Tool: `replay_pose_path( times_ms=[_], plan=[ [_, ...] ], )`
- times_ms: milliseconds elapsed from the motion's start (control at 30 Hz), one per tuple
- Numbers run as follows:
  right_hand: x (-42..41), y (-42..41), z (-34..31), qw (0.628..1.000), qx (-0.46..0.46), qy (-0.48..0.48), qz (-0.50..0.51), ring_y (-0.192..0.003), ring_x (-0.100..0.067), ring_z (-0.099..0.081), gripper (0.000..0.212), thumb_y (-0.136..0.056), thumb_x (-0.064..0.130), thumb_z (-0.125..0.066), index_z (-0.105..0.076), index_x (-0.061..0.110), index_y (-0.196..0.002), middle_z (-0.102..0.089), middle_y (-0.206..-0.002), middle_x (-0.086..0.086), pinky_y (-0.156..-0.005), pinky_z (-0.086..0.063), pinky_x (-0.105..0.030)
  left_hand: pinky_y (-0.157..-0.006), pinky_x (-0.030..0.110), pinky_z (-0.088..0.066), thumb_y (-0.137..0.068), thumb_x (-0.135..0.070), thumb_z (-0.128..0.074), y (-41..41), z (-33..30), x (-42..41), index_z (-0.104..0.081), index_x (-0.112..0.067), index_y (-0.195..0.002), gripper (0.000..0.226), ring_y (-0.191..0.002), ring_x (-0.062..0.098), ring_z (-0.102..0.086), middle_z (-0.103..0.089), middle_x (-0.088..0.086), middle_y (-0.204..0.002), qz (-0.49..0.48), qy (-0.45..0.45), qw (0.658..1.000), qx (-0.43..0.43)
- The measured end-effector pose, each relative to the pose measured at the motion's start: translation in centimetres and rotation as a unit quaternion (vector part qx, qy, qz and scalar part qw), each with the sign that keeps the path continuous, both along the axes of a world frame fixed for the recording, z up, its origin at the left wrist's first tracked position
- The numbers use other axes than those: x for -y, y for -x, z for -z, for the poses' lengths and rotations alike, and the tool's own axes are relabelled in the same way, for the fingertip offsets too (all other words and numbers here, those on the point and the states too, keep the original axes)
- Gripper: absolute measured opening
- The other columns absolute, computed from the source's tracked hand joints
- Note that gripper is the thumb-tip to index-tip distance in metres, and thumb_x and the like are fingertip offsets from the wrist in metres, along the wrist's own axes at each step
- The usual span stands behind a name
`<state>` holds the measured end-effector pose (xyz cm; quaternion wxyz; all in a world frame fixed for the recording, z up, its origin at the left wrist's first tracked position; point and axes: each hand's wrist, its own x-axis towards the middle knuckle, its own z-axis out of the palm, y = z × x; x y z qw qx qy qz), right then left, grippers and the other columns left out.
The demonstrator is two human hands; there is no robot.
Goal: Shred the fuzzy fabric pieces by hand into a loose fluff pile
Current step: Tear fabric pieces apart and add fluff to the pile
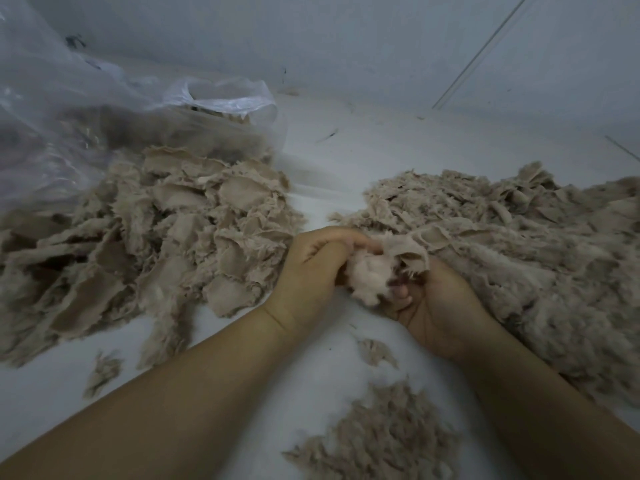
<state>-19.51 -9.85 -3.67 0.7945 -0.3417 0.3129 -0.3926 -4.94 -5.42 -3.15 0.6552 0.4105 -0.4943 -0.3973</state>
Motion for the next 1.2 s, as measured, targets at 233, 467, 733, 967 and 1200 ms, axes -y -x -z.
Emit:
replay_pose_path(
  times_ms=[233,467,733,967,1200],
  plan=[
    [-0.4,0.1,0.2,0.997,-0.025,0.064,-0.033,-0.048,-0.003,-0.041,0.029,-0.08,0.018,-0.064,-0.062,0.002,-0.104,-0.058,-0.076,-0.006,-0.039,-0.034,-0.012,-0.068,0.044,-0.056,-0.082,0.008,-0.07,0.2,0.8,0.4,-0.068,-0.01,-0.09,0.02,-0.069,0.029,-0.066,-0.071,0.015,-0.079,-0.023,-0.011,0.994,0.105],
    [0.2,-0.1,0.2,0.999,0.009,0.022,0.022,-0.039,-0.003,-0.033,0.022,-0.092,-0.006,-0.04,-0.055,0.005,-0.082,-0.047,-0.059,-0.003,-0.034,-0.025,-0.013,-0.04,0.02,-0.042,-0.093,0.003,-0.058,-0.3,0.4,1.1,-0.064,-0.009,-0.08,0.019,-0.039,0.01,-0.049,-0.059,0.006,-0.058,-0.109,-0.057,0.992,0.004],
    [0.3,-0.2,0.2,0.999,0.015,-0.006,0.036,-0.036,-0.002,-0.032,0.03,-0.099,-0.004,-0.032,-0.044,0.009,-0.075,-0.045,-0.055,-0.001,-0.033,-0.024,-0.012,-0.04,0.018,-0.033,-0.097,-0.007,-0.056,-0.4,0.5,1.2,-0.061,-0.015,-0.073,0.025,-0.038,0.009,-0.042,-0.052,0.001,-0.047,-0.168,-0.04,0.985,-0.001],
    [0.5,-0.2,0.3,0.998,0.024,-0.026,0.051,-0.037,-0.003,-0.034,0.03,-0.099,-0.004,-0.03,-0.044,0.009,-0.076,-0.046,-0.055,-0.001,-0.031,-0.027,-0.012,-0.039,0.018,-0.036,-0.098,-0.01,-0.054,-0.9,0.4,1.1,-0.062,-0.016,-0.077,0.023,-0.038,0.007,-0.044,-0.052,-0.004,-0.043,-0.192,-0.052,0.98,-0.009],
    [1.0,-0.2,0.5,0.993,0.039,-0.065,0.09,-0.037,-0.003,-0.033,0.026,-0.1,0.001,-0.033,-0.046,0.009,-0.079,-0.043,-0.059,-0.001,-0.031,-0.026,-0.012,-0.036,0.019,-0.037,-0.102,-0.013,-0.049,-1.5,0.6,1.5,-0.057,-0.012,-0.086,0.017,-0.036,0.014,-0.048,-0.058,0.008,-0.054,-0.111,-0.134,0.984,-0.036]
  ],
)
